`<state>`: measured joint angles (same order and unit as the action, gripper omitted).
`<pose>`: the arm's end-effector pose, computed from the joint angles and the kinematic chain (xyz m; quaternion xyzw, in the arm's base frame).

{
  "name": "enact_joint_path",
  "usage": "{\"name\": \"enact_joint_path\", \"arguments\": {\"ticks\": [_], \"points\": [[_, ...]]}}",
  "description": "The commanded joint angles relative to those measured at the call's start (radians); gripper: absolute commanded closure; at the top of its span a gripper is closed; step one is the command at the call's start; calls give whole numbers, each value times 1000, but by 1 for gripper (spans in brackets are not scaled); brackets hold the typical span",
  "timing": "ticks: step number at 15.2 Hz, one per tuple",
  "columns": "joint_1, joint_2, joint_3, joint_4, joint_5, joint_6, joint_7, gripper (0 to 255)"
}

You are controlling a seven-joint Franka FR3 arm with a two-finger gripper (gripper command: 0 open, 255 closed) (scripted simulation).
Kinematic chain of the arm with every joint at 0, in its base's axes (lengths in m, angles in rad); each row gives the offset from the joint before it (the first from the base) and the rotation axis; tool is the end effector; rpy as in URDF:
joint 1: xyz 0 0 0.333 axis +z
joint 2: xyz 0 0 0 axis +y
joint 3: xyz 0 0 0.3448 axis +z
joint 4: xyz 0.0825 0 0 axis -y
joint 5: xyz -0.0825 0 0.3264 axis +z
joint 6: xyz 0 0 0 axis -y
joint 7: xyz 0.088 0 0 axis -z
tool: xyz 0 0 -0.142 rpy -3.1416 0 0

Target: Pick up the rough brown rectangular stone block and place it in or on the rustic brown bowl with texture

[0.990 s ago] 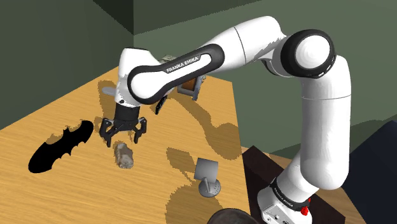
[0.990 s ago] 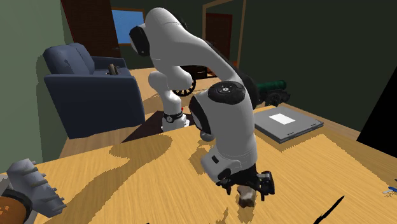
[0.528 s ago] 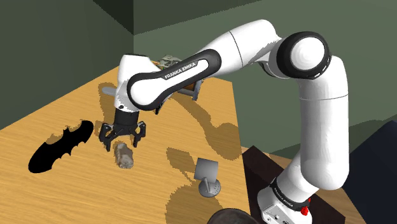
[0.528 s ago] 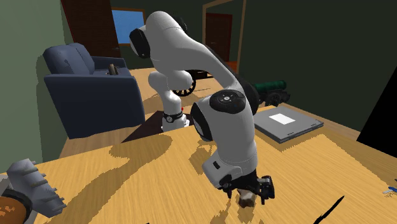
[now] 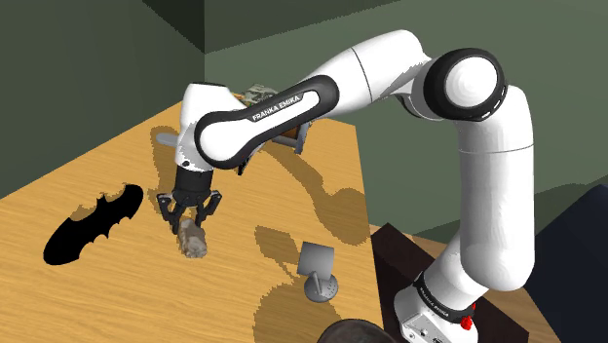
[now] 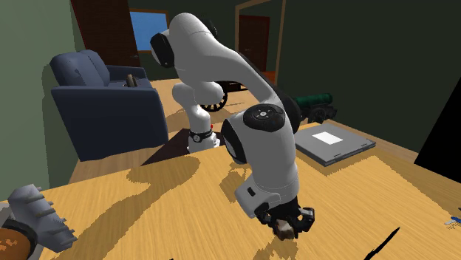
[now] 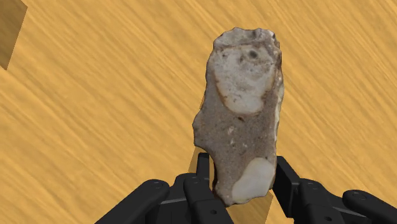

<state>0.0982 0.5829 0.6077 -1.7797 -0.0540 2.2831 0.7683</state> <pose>0.5061 0.3715 0.3074 -0.9888 0.0545 0.0842 0.1106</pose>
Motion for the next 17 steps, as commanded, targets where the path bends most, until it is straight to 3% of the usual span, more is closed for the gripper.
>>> {"name": "enact_joint_path", "arguments": {"ticks": [1,5,17], "points": [[0,0,0,-1,0,0,0,255],[0,1,0,0,0,0,0,255],[-26,-88,35,41,42,-122,0,255]]}}
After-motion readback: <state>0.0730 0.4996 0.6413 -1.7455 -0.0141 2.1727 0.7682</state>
